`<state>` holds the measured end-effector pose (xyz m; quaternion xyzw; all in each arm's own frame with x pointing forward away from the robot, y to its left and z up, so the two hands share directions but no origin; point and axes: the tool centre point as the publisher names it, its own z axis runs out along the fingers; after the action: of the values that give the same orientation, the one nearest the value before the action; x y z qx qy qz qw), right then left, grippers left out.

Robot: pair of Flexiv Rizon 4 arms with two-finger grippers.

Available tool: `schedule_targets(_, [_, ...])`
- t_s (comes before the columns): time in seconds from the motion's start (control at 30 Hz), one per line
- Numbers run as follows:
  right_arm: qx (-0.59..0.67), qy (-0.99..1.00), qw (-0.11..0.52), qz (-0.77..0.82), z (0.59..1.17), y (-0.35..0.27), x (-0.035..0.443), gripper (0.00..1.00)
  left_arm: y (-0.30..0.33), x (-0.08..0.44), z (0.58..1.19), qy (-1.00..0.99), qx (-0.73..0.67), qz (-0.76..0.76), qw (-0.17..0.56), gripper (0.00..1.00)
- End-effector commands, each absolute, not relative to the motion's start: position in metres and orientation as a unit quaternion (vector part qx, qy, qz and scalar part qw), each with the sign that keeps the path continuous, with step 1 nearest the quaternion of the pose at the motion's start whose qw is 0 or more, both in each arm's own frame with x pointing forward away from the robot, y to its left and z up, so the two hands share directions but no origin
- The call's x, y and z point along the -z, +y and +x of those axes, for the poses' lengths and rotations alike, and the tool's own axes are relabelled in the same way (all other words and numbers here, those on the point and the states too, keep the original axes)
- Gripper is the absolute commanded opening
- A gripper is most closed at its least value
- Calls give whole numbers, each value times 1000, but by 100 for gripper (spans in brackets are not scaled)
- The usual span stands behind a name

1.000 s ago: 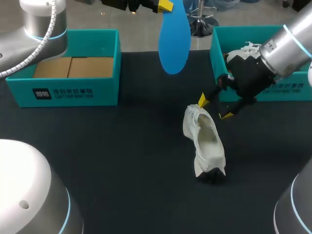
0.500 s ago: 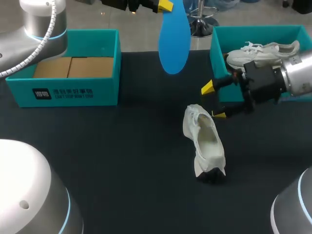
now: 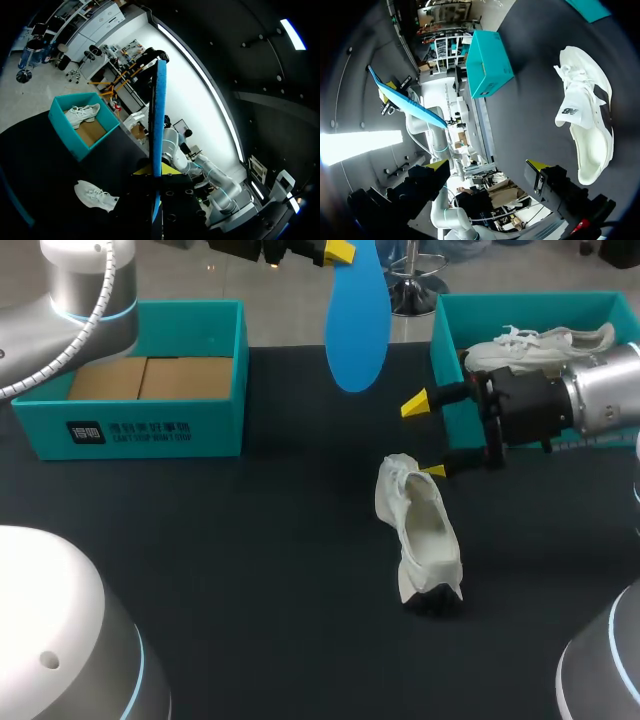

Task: Take the shoe out of the shoebox, open the shoe tongue, remove and reinsert the insole, then place the shoe into the shoebox

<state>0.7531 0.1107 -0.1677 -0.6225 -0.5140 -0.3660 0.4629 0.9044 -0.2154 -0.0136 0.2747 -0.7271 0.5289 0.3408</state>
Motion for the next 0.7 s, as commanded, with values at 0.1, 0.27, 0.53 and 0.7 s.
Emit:
schedule_targets(0.1, [360, -531, 456, -617, 775, 126, 150, 100, -215, 14, 904, -727, -530, 274, 341, 0])
schedule_targets(0.27, [380, -530, 451, -609, 780, 126, 139, 100, -215, 14, 904, -727, -530, 274, 341, 0])
schedule_targets(0.53, [403, -525, 447, -602, 781, 120, 143, 100, -215, 14, 904, -727, -530, 274, 341, 0])
schedule_targets(0.7, [403, -525, 447, -602, 781, 120, 143, 100, -215, 14, 904, -727, -530, 274, 341, 0])
